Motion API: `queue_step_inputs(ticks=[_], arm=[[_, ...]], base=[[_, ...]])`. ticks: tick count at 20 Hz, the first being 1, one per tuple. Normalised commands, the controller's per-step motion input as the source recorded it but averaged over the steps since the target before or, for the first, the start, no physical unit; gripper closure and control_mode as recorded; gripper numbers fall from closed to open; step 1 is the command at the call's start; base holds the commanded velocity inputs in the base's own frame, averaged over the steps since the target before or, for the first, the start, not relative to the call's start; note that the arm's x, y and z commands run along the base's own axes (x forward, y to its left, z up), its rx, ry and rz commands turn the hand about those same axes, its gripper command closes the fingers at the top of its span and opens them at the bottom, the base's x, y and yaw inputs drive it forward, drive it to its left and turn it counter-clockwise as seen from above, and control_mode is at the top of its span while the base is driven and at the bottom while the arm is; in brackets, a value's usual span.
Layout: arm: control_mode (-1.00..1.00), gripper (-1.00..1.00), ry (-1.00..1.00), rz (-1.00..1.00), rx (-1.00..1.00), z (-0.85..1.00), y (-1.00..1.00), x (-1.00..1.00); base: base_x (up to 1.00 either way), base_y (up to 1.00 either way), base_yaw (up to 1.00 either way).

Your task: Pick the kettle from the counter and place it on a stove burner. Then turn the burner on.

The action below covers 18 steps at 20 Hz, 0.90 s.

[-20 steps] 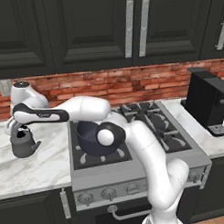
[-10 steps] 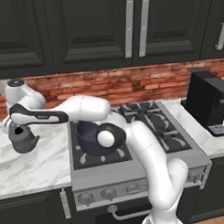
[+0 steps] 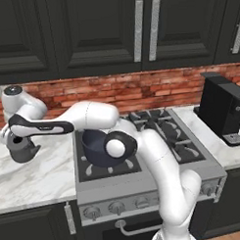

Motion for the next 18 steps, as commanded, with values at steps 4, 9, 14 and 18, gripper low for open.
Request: queue_step_inputs(ticks=[4,9,14,18], arm=[[-1.0,1.0,-0.09,0.0,0.0,0.0,0.0,-0.79],[-1.0,1.0,-0.18,0.0,0.0,0.0,-0.02,-1.0],[-1.0,1.0,-0.21,0.0,0.01,0.0,-0.19,-1.0],[-1.0,1.0,-0.27,-0.04,0.08,0.01,-0.54,-1.0]], base=[[0.0,0.0,0.0],[0.0,0.0,0.0],[0.0,0.0,0.0],[0.0,0.0,0.0]])
